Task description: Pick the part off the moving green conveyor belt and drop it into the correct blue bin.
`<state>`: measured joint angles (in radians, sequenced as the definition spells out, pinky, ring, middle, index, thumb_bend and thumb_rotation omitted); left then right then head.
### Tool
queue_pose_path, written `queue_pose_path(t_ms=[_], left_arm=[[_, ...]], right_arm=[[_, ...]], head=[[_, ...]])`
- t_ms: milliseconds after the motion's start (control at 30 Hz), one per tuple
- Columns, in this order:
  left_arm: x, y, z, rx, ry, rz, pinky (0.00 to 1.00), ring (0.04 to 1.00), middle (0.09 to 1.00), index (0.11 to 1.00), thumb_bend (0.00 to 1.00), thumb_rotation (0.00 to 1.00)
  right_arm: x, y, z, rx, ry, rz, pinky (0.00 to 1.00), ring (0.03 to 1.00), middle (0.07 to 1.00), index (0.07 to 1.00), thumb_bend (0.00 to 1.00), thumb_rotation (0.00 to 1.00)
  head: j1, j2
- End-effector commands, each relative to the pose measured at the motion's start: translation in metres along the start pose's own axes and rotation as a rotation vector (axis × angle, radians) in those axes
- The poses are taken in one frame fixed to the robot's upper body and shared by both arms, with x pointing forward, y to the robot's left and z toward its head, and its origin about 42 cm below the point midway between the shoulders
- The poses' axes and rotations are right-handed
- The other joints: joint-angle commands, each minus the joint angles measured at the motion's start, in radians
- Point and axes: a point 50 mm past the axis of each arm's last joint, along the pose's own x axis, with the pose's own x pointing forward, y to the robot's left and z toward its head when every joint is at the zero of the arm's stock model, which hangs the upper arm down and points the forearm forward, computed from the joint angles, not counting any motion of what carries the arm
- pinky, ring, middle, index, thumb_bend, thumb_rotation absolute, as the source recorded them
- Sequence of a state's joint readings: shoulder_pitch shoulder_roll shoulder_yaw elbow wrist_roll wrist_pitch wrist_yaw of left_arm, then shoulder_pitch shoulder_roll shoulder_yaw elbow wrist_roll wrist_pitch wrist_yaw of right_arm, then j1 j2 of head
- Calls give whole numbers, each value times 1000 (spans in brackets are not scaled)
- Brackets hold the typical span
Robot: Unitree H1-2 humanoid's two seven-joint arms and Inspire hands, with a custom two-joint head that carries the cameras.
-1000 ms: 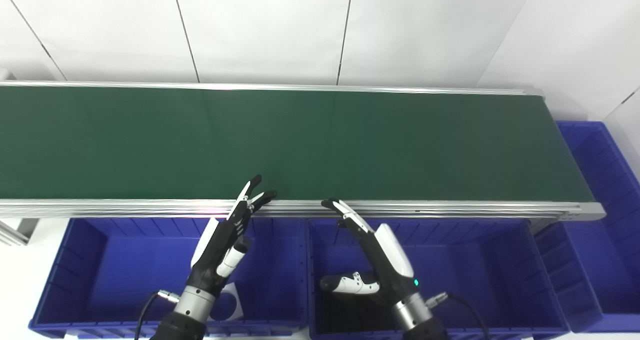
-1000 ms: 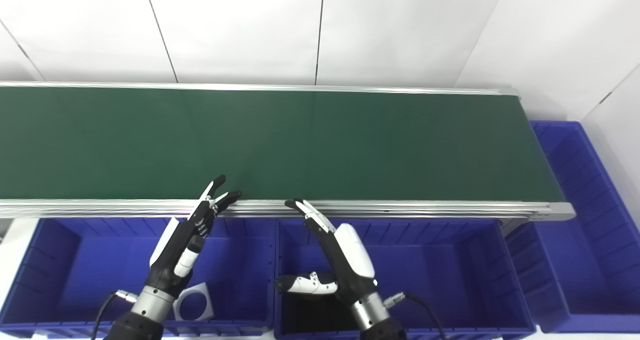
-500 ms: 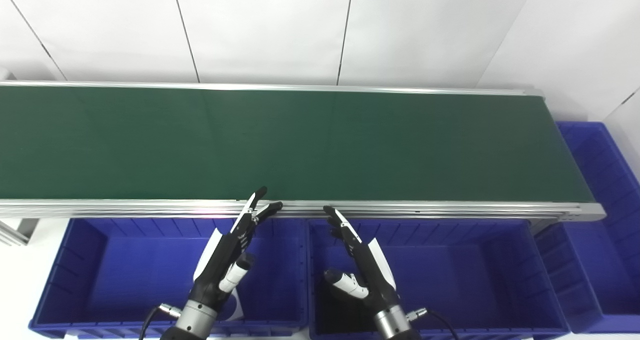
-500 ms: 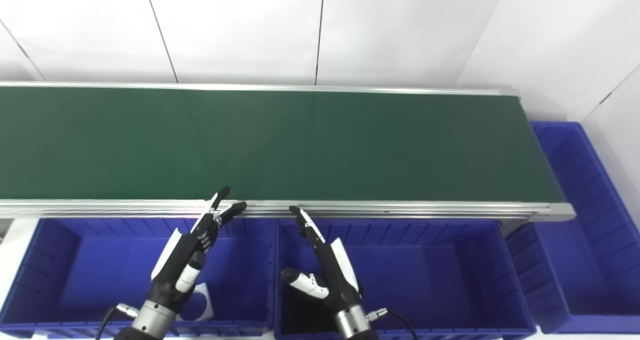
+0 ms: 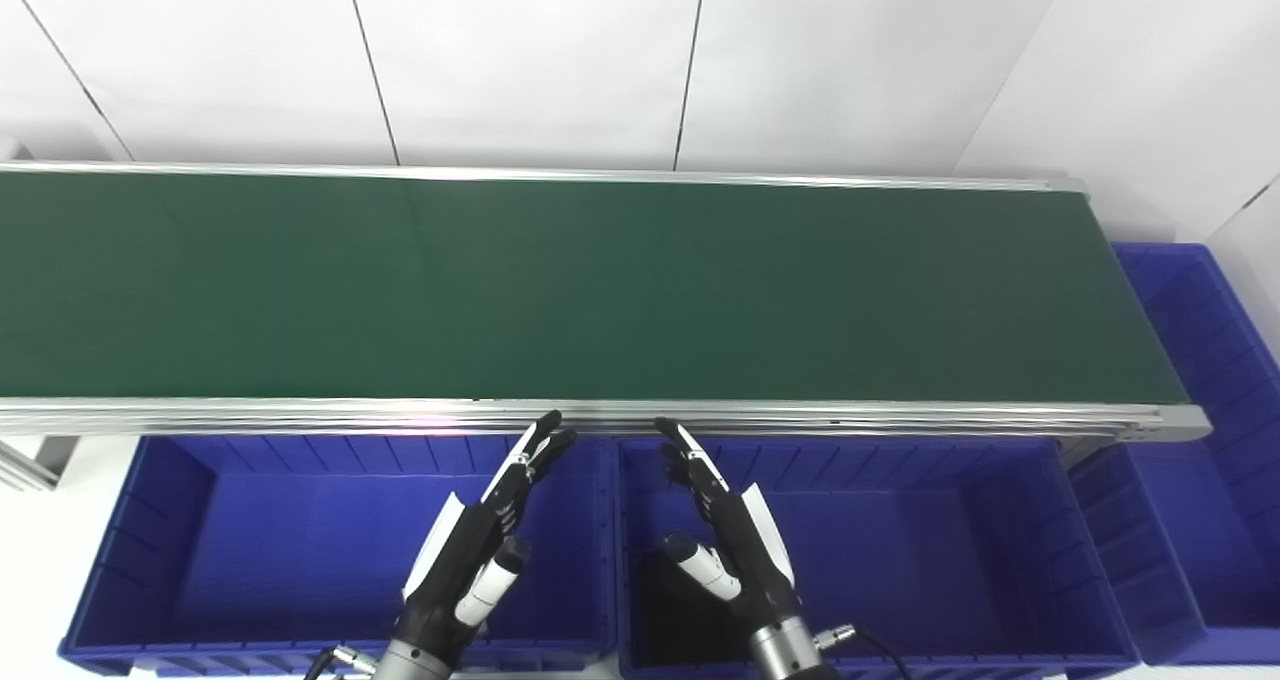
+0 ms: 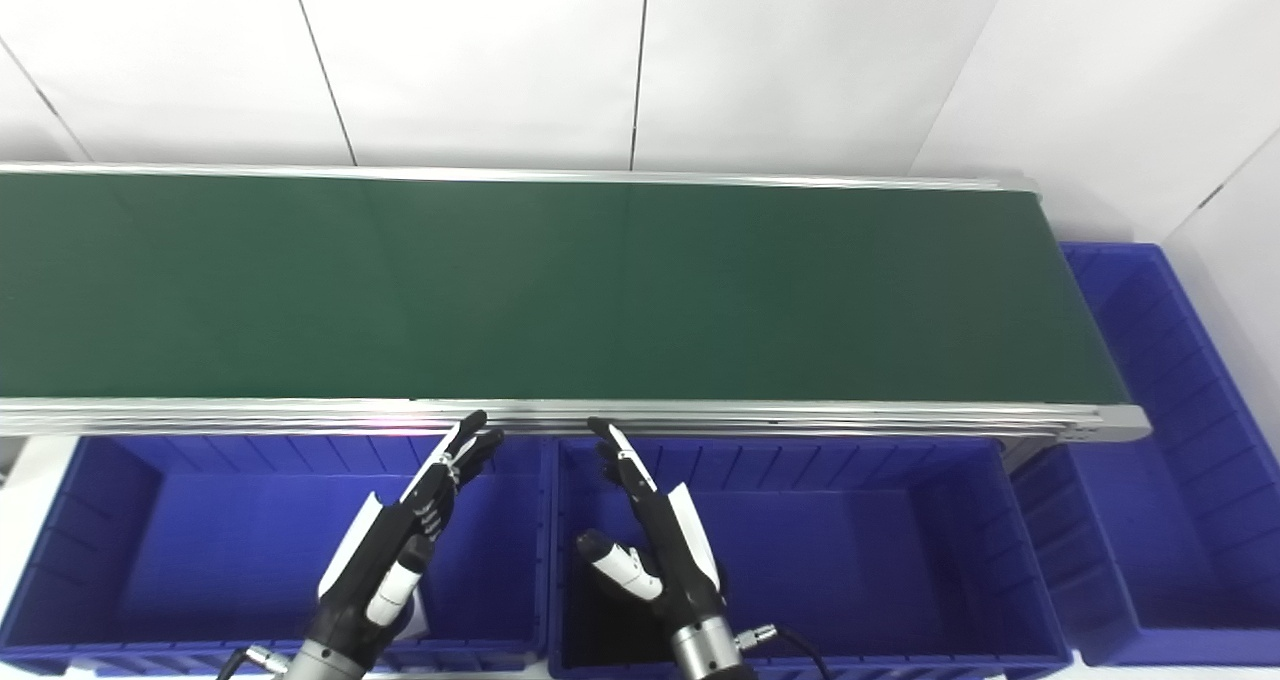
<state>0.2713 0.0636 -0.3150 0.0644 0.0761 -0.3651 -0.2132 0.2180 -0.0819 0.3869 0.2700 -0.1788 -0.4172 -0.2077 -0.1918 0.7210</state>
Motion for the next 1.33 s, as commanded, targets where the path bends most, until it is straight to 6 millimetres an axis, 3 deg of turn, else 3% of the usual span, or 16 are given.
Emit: queue_pose_path(t_ms=[0, 200, 667, 1300], left_arm=[[4, 1, 6, 28, -30, -7, 1000, 999, 989, 984, 612, 1000], [4, -1, -1, 50, -14, -6, 1000, 1000, 1000, 990, 586, 1000], [8, -5, -9, 64, -21, 19, 985, 1000, 1000, 991, 789, 980], [10, -7, -10, 70, -26, 5, 998, 1000, 999, 985, 752, 976]], right_arm=[[4, 0, 9, 22, -71, -9, 889, 933, 968, 942, 1000, 944], [-1, 1, 8, 30, -62, -25, 877, 923, 965, 944, 1000, 969], [-3, 0, 1, 29, -36, -4, 853, 915, 963, 954, 999, 960], [-5, 1, -5, 30, -15, 3, 870, 923, 969, 952, 1000, 953]], head=[[1, 1], [11, 0], [31, -5], [17, -28]])
